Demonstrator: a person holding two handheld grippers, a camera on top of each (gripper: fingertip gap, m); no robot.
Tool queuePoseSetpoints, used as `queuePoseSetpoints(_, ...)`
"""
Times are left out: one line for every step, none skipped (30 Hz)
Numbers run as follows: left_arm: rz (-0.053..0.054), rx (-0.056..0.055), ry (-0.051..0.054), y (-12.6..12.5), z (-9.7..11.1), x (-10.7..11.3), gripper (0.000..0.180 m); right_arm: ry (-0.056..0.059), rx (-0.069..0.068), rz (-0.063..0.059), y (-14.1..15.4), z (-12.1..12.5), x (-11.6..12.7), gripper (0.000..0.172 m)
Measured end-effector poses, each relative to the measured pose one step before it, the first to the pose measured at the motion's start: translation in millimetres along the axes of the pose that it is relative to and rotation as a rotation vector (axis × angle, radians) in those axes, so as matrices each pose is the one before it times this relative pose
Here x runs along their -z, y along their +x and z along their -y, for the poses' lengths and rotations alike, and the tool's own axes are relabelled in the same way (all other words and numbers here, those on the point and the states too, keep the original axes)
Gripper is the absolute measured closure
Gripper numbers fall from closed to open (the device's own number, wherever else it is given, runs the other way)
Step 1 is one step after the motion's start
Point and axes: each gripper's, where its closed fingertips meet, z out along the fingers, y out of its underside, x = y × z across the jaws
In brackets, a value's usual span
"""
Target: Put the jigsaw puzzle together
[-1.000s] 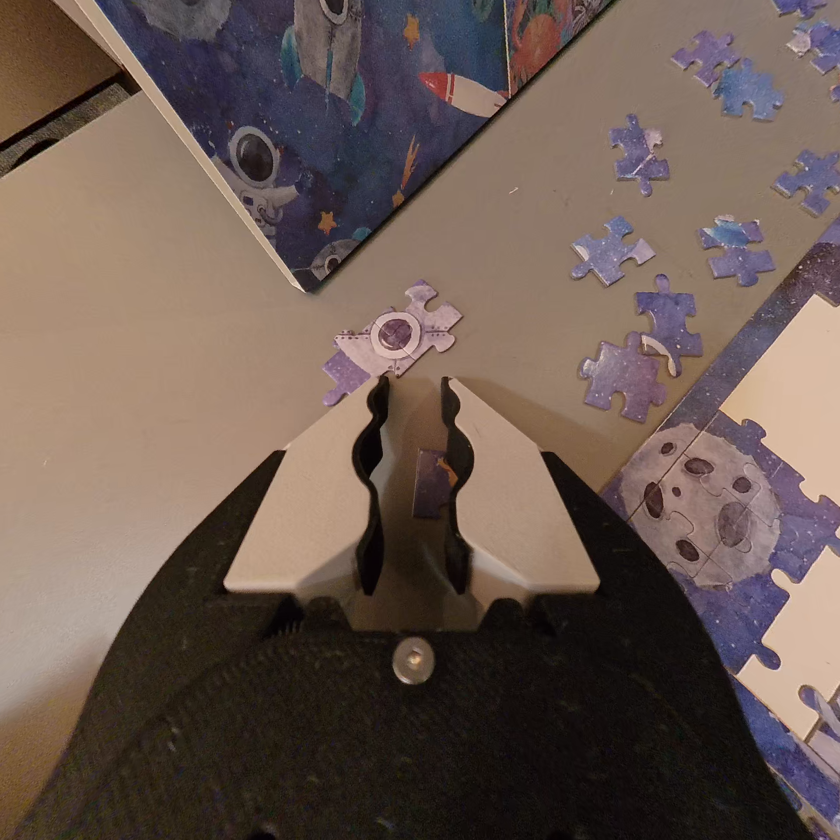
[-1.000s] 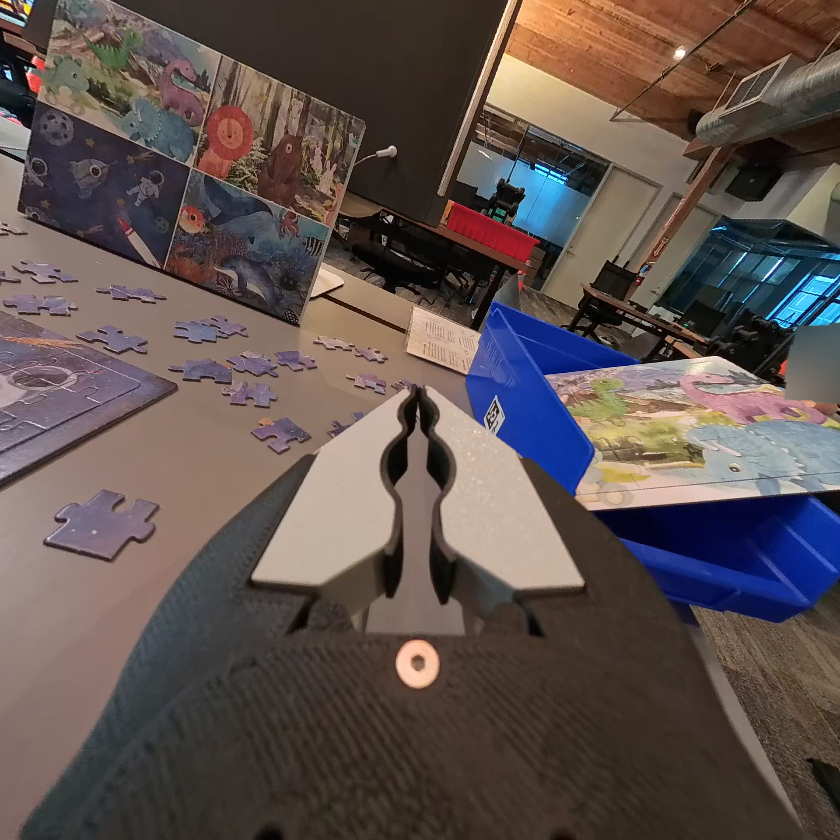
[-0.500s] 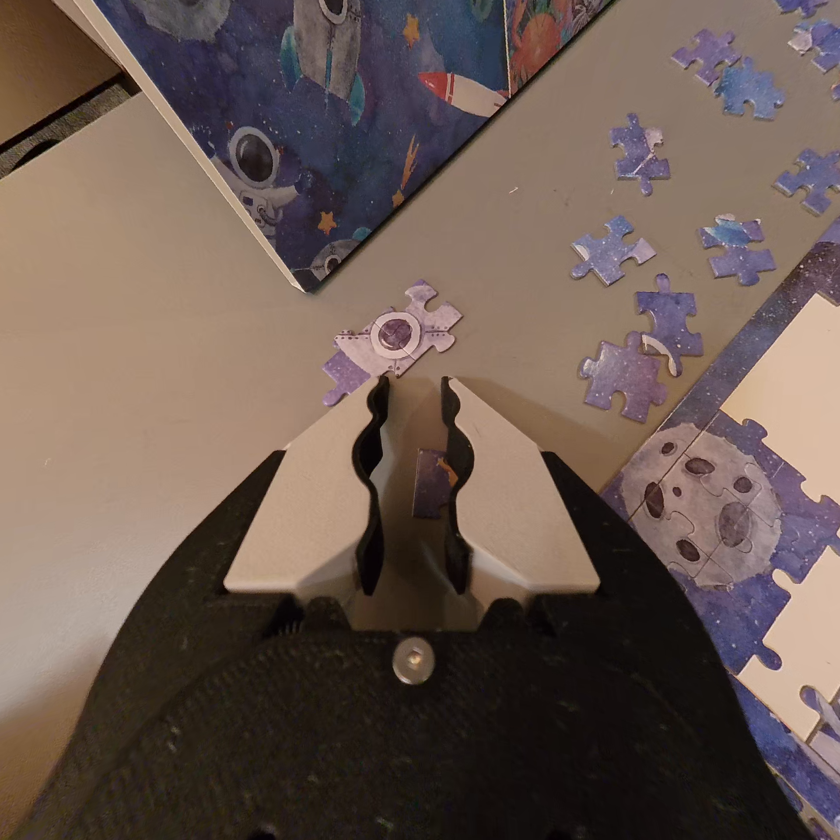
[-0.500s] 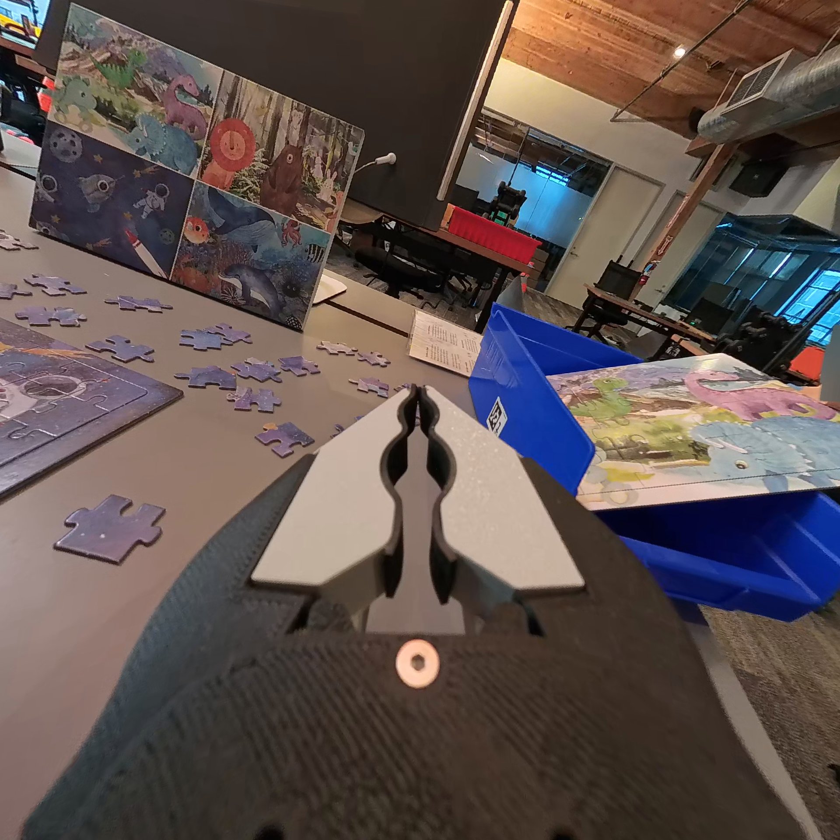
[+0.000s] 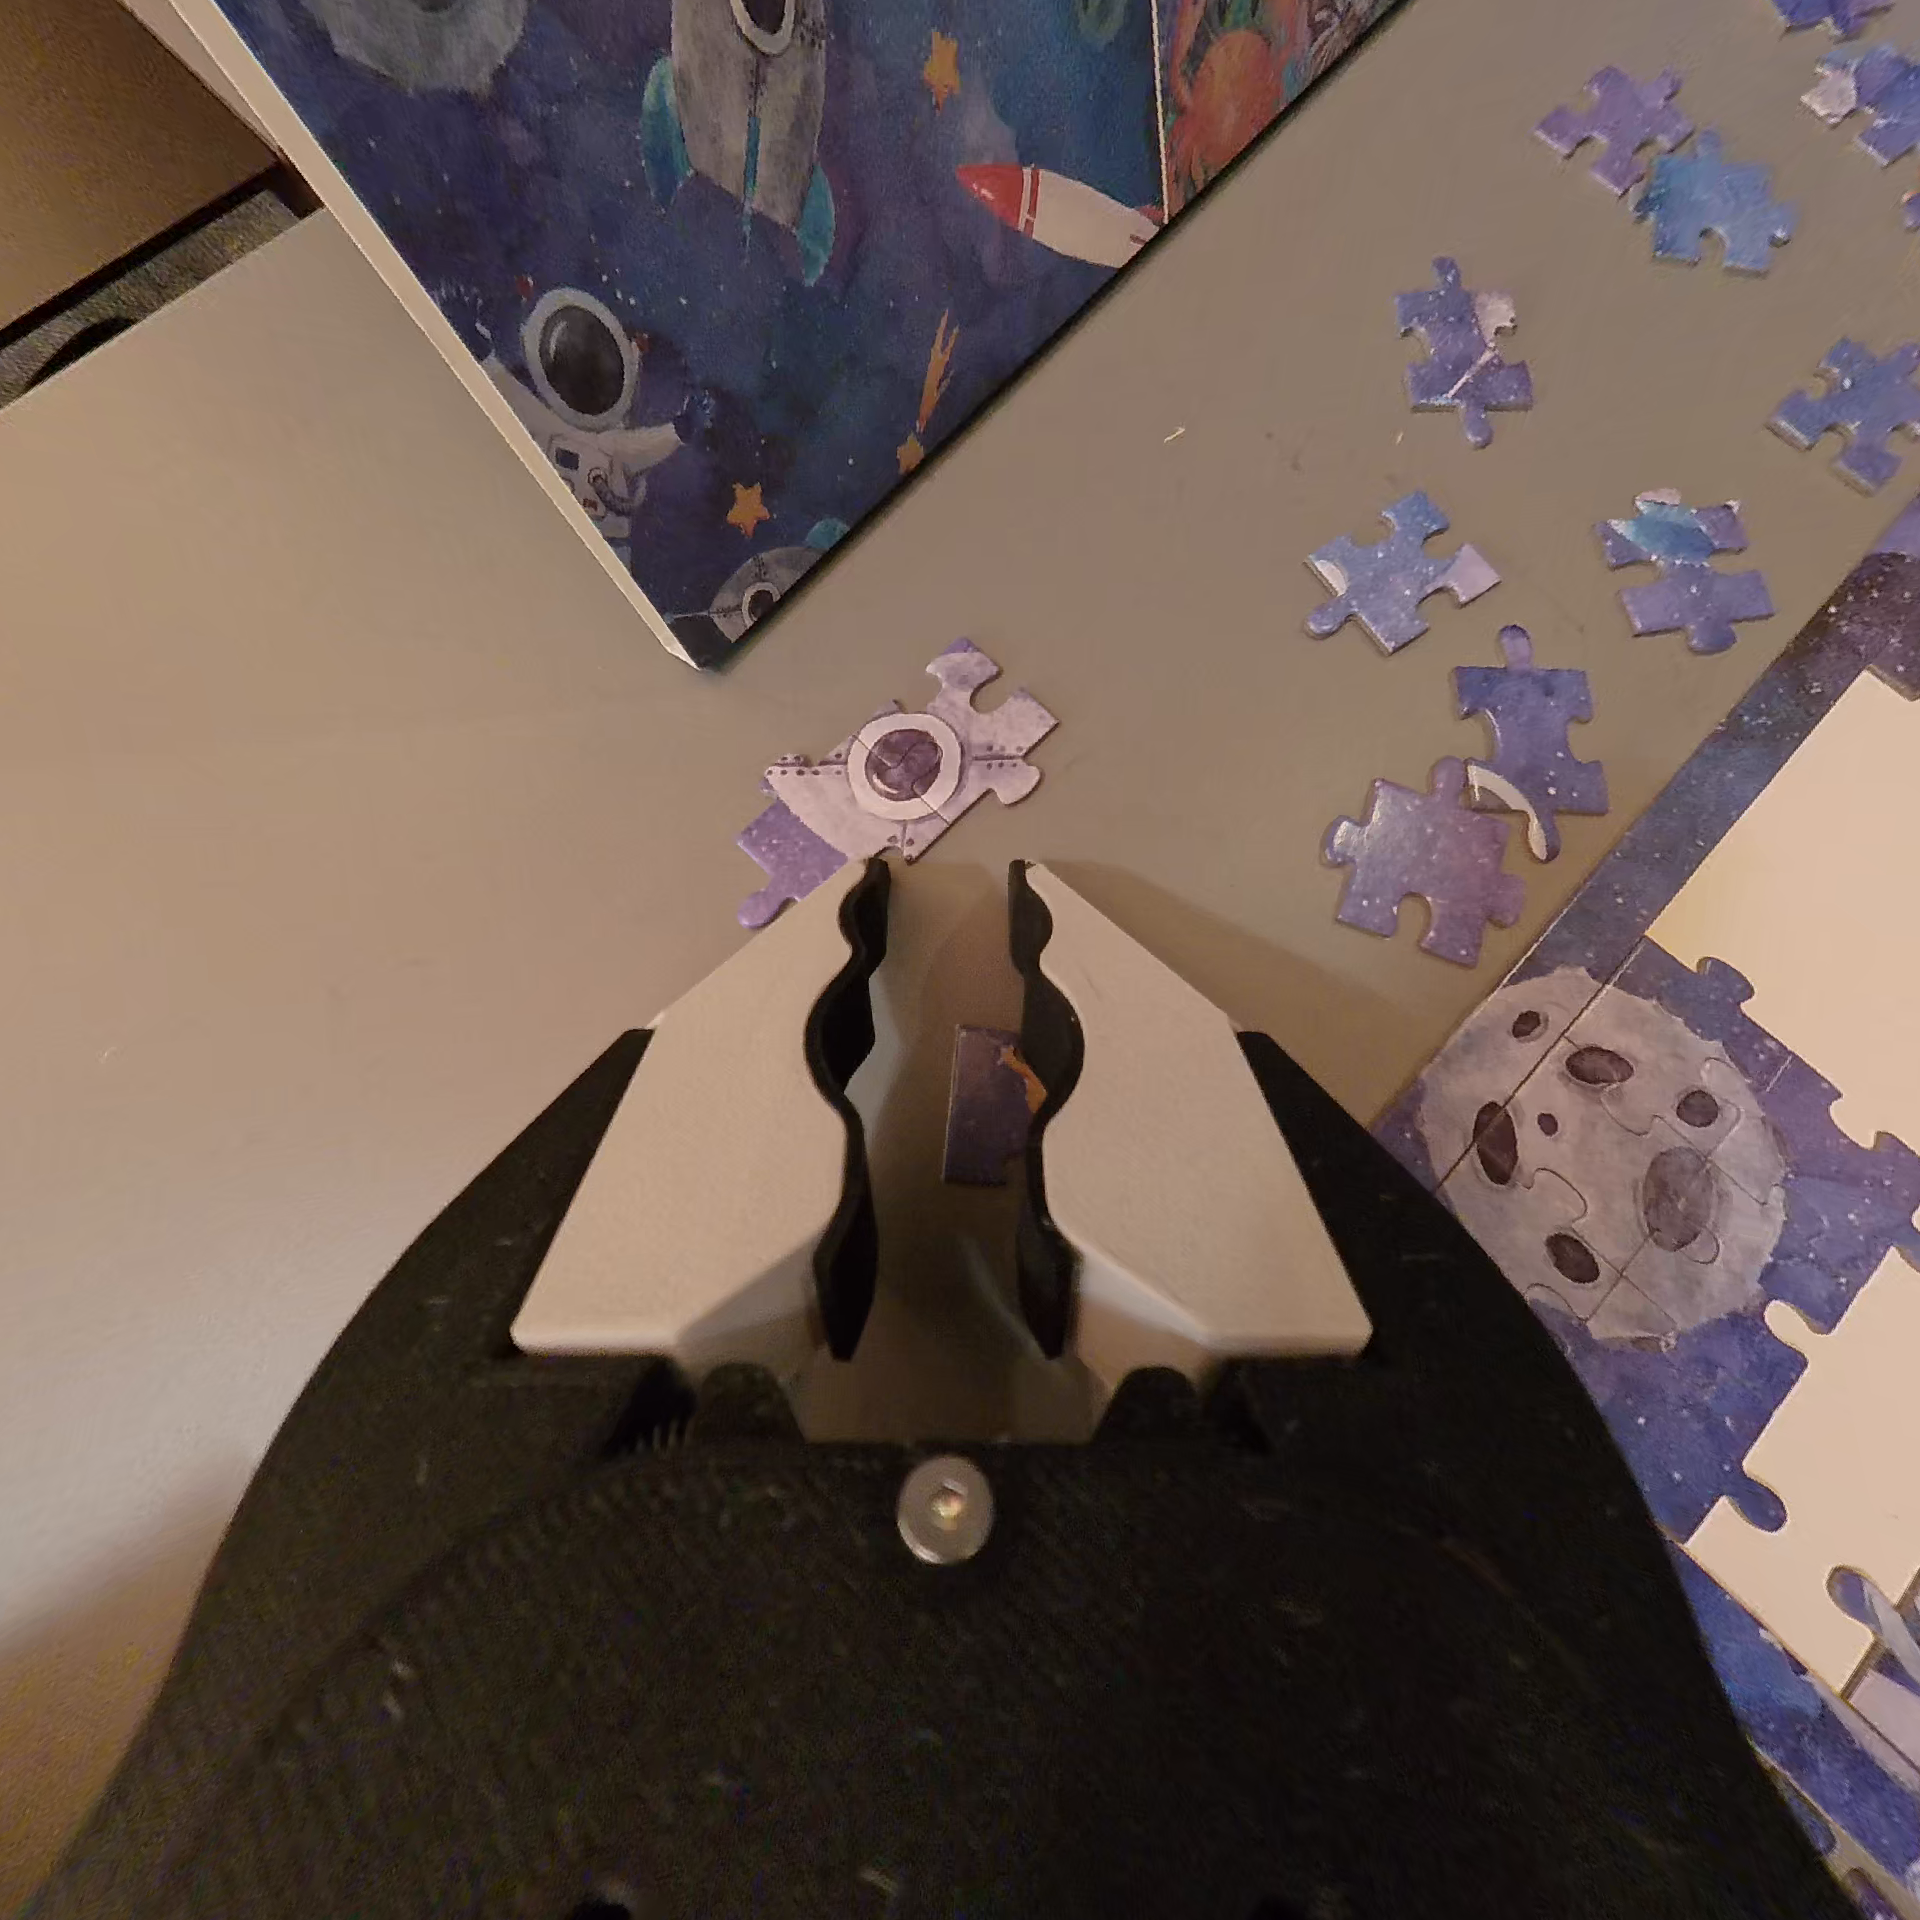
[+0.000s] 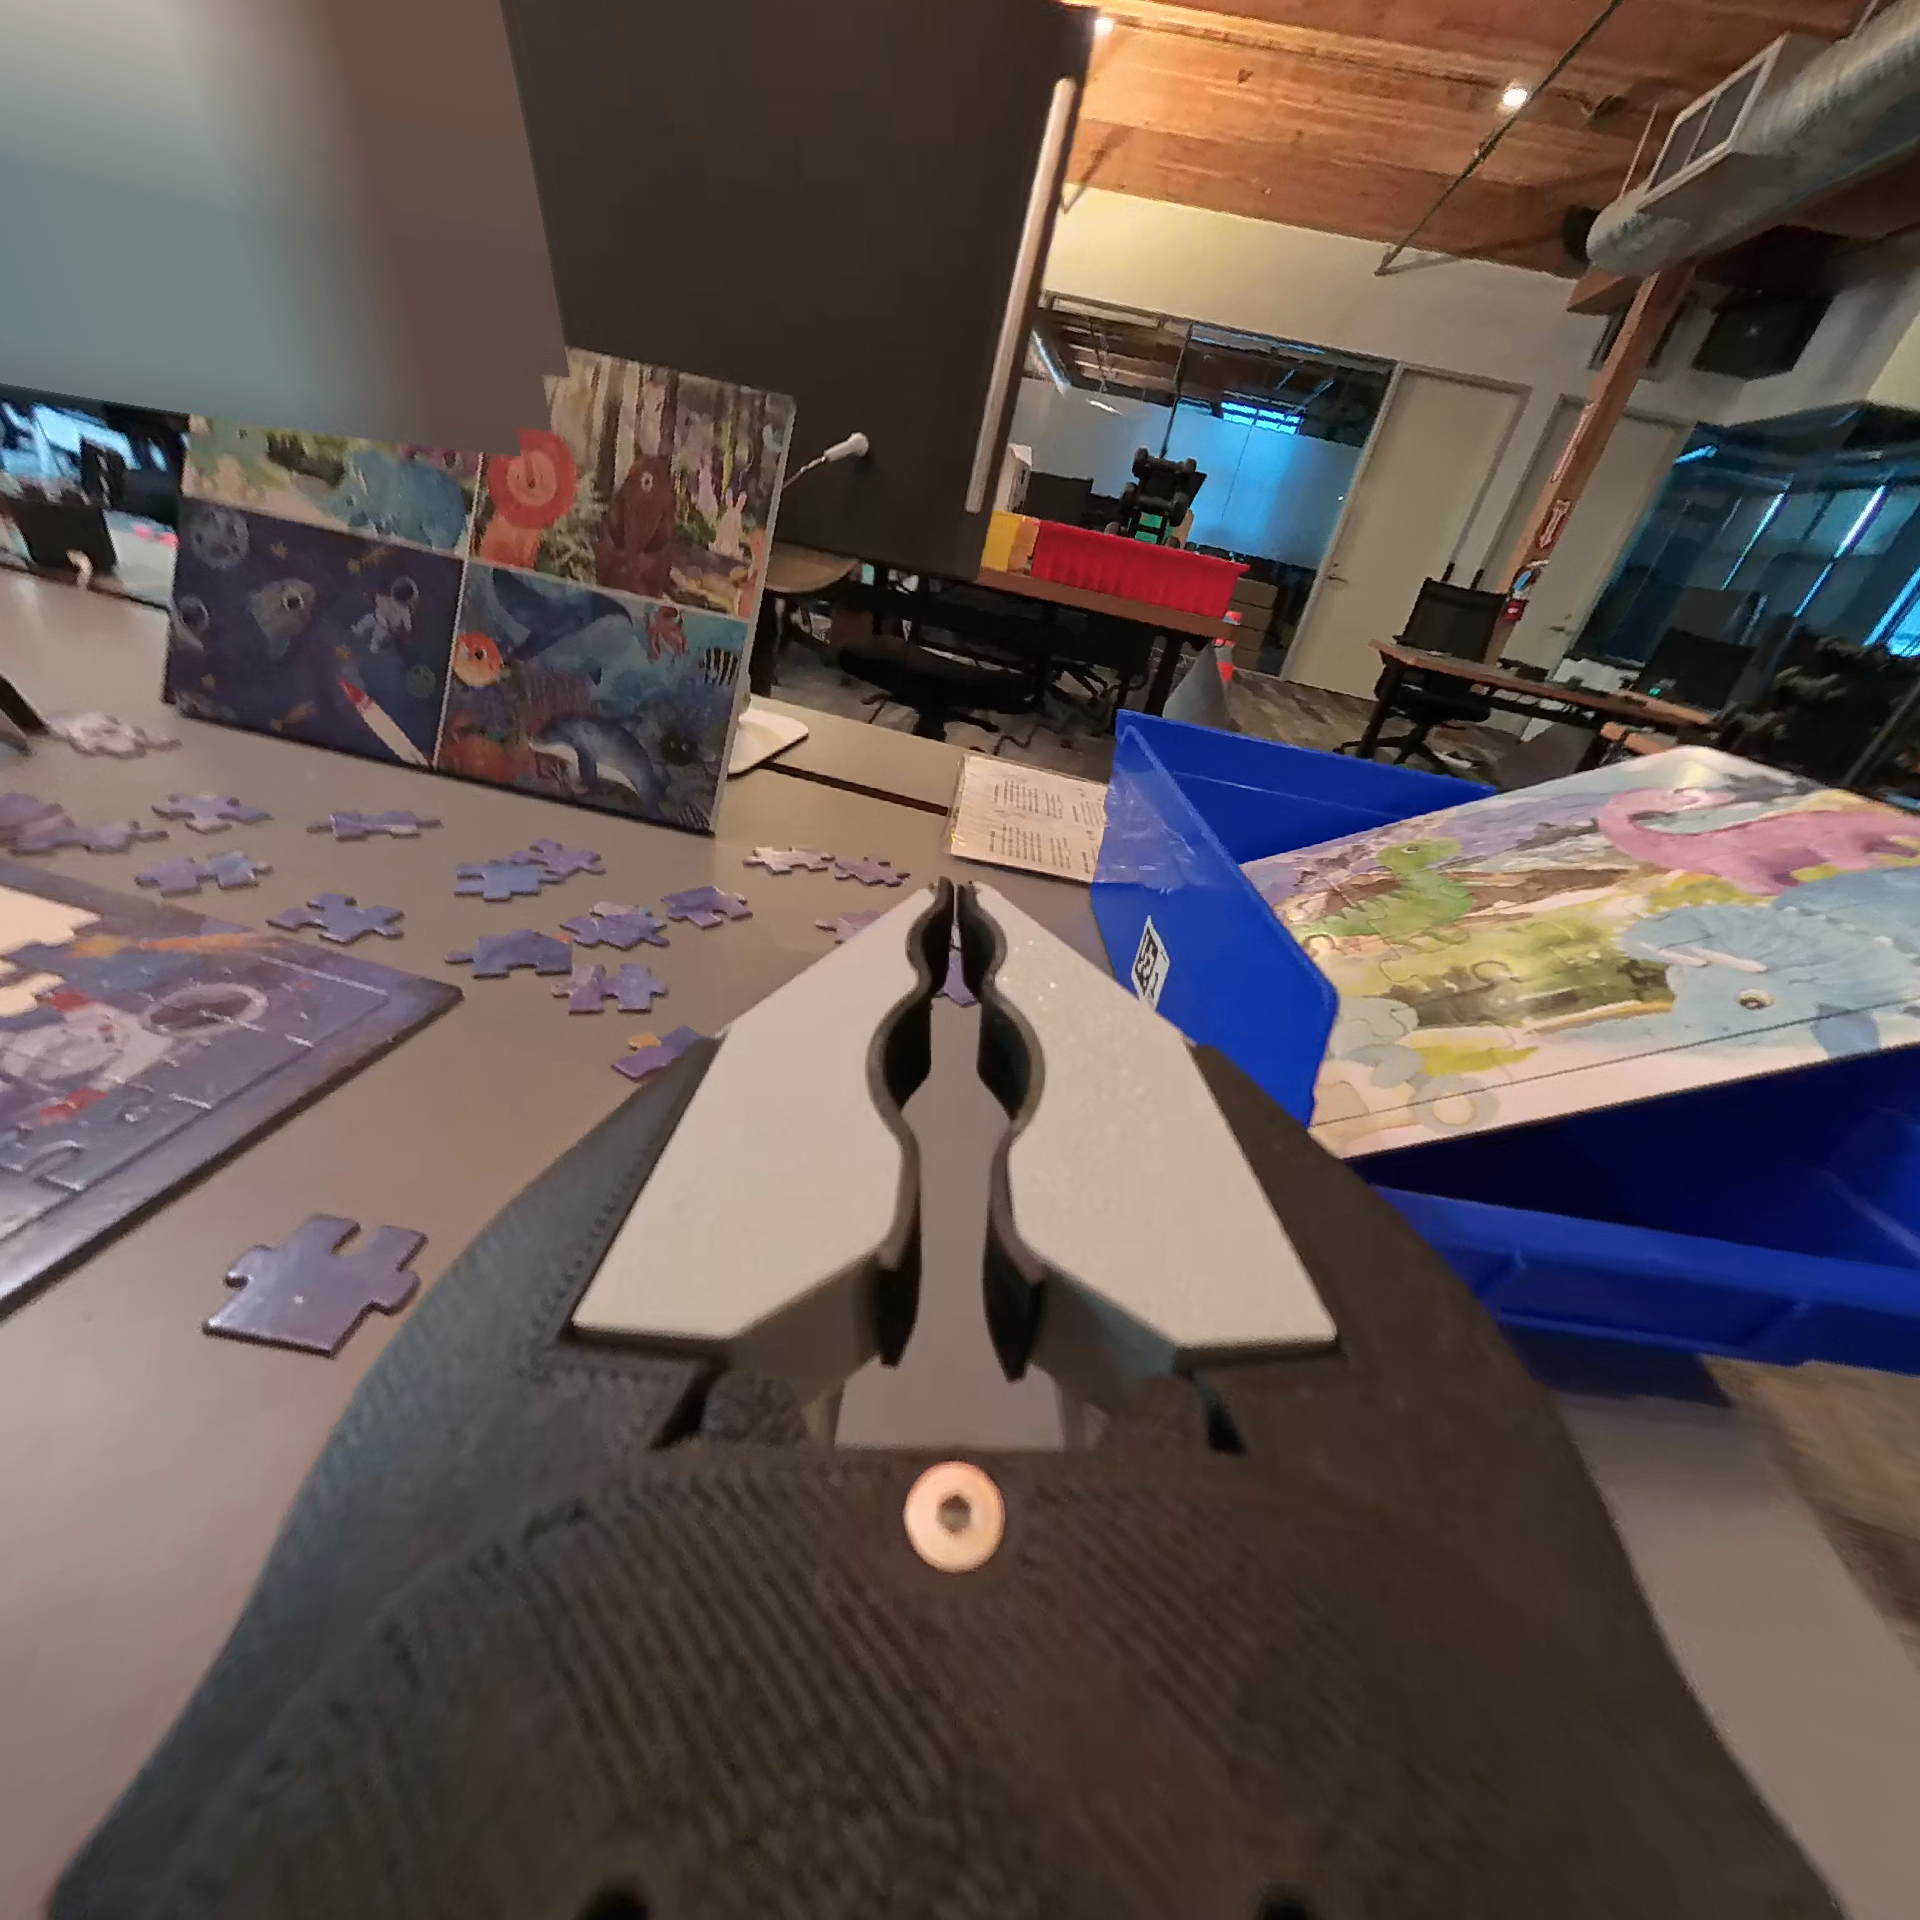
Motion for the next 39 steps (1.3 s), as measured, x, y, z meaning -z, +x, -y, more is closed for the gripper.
queuePoseSetpoints(-0.0001, 0.0001, 0.0, 0.01, 0.0, 0.0, 0.157, 0.002, -0.0126, 0.0007, 1.0, 0.14, 0.23, 0.172)
queuePoseSetpoints(-0.0001, 0.0001, 0.0, 0.03, 0.0, 0.0, 0.157, 0.0022, -0.0106, 0.0003, 0.87, 0.05, 0.36, 0.172)
queuePoseSetpoints(-0.0001, 0.0001, 0.0, 0.02, 0.0, 0.0, 0.157, 0.0023, -0.0085, -0.0002, 0.91, 0.21, 0.26, 0.172)
queuePoseSetpoints(-0.0001, 0.0001, 0.0, -0.07, -0.01, 0.01, 0.157, 0.0018, -0.0068, -0.0004, 0.7, 0.21, 0.21, 0.172)
queuePoseSetpoints(-0.0004, 0.0004, 0.0001, 0.06, 0.08, -0.07, 0.157, 0.0006, -0.0058, 0.0002, 0.54, -0.15, 0.02, 0.172)
queuePoseSetpoints(-0.0003, 0.0004, 0.0, -0.02, -0.01, 0.01, 0.157, -0.0011, -0.0048, 0.0005, 0.3, -0.26, -0.03, 0.172)
queuePoseSetpoints(-0.0003, 0.0003, 0.0, -0.04, -0.01, 0.01, 0.157, -0.0034, -0.0036, -0.0003, 0.43, -0.7, -0.21, 0.172)
queuePoseSetpoints(-0.0003, 0.0004, 0.0, -0.04, -0.08, -0.06, 0.157, -0.007, -0.0022, -0.0028, 0.73, -1.3, -0.24, 0.172)
queuePoseSetpoints(-0.0001, 0.0001, 0.0, 0.02, 0.0, 0.0, 0.157, -0.0096, -0.0013, -0.005, 1.03, -1.76, -0.41, 0.172)
queuePoseSetpoints(0.0, 0.0, 0.0, 0.0, 0.0, 0.0, 0.157, -0.0081, -0.0021, -0.0042, 0.98, -1.55, -0.23, 0.172)
queuePoseSetpoints(0.0001, -0.0002, 0.0, 0.07, 0.01, -0.01, 0.157, -0.0045, -0.0041, -0.0015, 0.61, -0.95, -0.21, 0.172)
queuePoseSetpoints(0.0, 0.0, 0.0, 0.0, 0.0, 0.0, 0.157, -0.0011, -0.0051, 0.0006, 0.4, -0.26, -0.03, 0.172)
queuePoseSetpoints(-0.0001, 0.0002, 0.0, 0.03, 0.0, 0.0, 0.157, 0.0012, -0.005, 0.0006, 0.33, 0.09, 0.15, 0.172)
queuePoseSetpoints(0.0001, -0.0002, 0.0, -0.03, 0.0, 0.0, 0.157, 0.002, -0.0047, -0.0001, 0.45, 0.2, 0.24, 0.172)
queuePoseSetpoints(0.0001, -0.0001, 0.0, -0.02, 0.0, 0.0, 0.157, 0.0016, -0.0047, 0.0, 0.44, 0.16, 0.13, 0.172)
queuePoseSetpoints(0.0001, -0.0002, 0.0, 0.06, 0.01, -0.01, 0.157, 0.0014, -0.0038, 0.0, 0.43, 0.14, 0.21, 0.172)
queuePoseSetpoints(0.0005, -0.0005, 0.0, -0.01, 0.0, -0.01, 0.157, 0.0015, -0.0023, -0.0005, 0.34, 0.28, 0.19, 0.172)
queuePoseSetpoints(0.0005, -0.0006, -0.0001, -0.02, 0.0, -0.01, 0.157, 0.0011, -0.0008, -0.0007, 0.25, 0.14, 0.14, 0.172)
queuePoseSetpoints(0.0005, -0.0006, -0.0001, -0.02, -0.08, -0.08, 0.157, 0.0004, 0.0002, -0.0005, 0.08, 0.05, -0.03, 0.172)
queuePoseSetpoints(0.0005, -0.0006, -0.0001, 0.08, 0.0, -0.02, 0.157, -0.0004, 0.0008, -0.0001, -0.08, -0.04, 0.02, 0.172)
queuePoseSetpoints(0.0002, -0.0003, 0.0, -0.05, 0.0, 0.0, 0.157, -0.0009, 0.0012, 0.0002, -0.08, -0.12, -0.08, 0.172)
queuePoseSetpoints(0.0, 0.0, 0.0, 0.0, 0.0, 0.0, 0.157, -0.0009, 0.0016, 0.0001, -0.19, -0.1, -0.09, 0.172)
queuePoseSetpoints(0.0, 0.0, 0.0, 0.01, 0.0, 0.0, 0.157, -0.0007, 0.0015, 0.0002, -0.12, -0.09, -0.17, 0.172)
queuePoseSetpoints(0.0001, -0.0002, 0.0, 0.07, 0.01, -0.01, 0.157, -0.0006, 0.0013, 0.0003, -0.16, -0.07, -0.03, 0.172)
queuePoseSetpoints(0.0001, -0.0001, 0.0, -0.02, 0.0, 0.0, 0.157, -0.0006, 0.0011, 0.0004, -0.11, -0.08, -0.1, 0.172)
queuePoseSetpoints(0.0, -0.0001, 0.0, -0.01, 0.0, 0.0, 0.157, -0.0006, 0.0008, 0.0004, -0.13, -0.08, -0.1, 0.172)
queuePoseSetpoints(0.0001, -0.0002, 0.0, -0.03, 0.0, 0.0, 0.157, -0.0003, 0.0005, 0.0003, -0.01, -0.05, 0.02, 0.172)
queuePoseSetpoints(0.0, 0.0001, 0.0, 0.01, 0.0, 0.0, 0.157, 0.0, 0.0004, 0.0001, -0.13, 0.01, 0.0, 0.172)
queuePoseSetpoints(0.0, 0.0, 0.0, 0.01, 0.0, 0.0, 0.157, 0.0001, 0.0003, 0.0001, 0.02, 0.01, -0.01, 0.172)
queuePoseSetpoints(0.0001, -0.0001, 0.0, -0.02, 0.0, 0.0, 0.157, 0.0, 0.0002, 0.0002, -0.02, 0.0, 0.0, 0.172)
queuePoseSetpoints(0.0, 0.0, 0.0, 0.01, 0.01, 0.0, 0.157, -0.0002, 0.0003, 0.0003, -0.02, -0.03, 0.01, 0.172)
queuePoseSetpoints(-0.0001, 0.0001, 0.0, 0.02, 0.0, 0.0, 0.157, -0.0003, 0.0007, 0.0003, -0.06, -0.04, -0.05, 0.172)
queuePoseSetpoints(-0.0001, 0.0001, 0.0, 0.02, 0.0, 0.0, 0.157, -0.0006, 0.0009, 0.0003, -0.12, -0.07, -0.11, 0.172)
queuePoseSetpoints(0.0001, -0.0001, 0.0, -0.01, 0.0, 0.0, 0.157, -0.0006, 0.0009, 0.0004, -0.14, -0.18, -0.1, 0.171)
queuePoseSetpoints(0.0001, -0.0002, 0.0, -0.03, 0.0, 0.0, 0.157, -0.0005, 0.0009, 0.0003, -0.04, -0.07, -0.04, 0.172)
queuePoseSetpoints(0.0, 0.0001, 0.0, 0.03, -0.06, 0.07, 0.157, -0.0004, 0.0007, 0.0002, -0.05, -0.05, -0.05, 0.172)
queuePoseSetpoints(-0.0001, 0.0001, 0.0, 0.01, 0.0, 0.0, 0.157, -0.0002, 0.0004, 0.0002, -0.06, -0.02, -0.06, 0.171)
queuePoseSetpoints(0.0, 0.0, 0.0, 0.0, 0.07, 0.07, 0.157, -0.0001, 0.0002, 0.0001, 0.0, -0.02, 0.01, 0.171)
queuePoseSetpoints(0.0001, -0.0001, 0.0, -0.02, 0.0, 0.0, 0.157, 0.0, 0.0002, 0.0002, -0.01, -0.01, 0.0, 0.171)
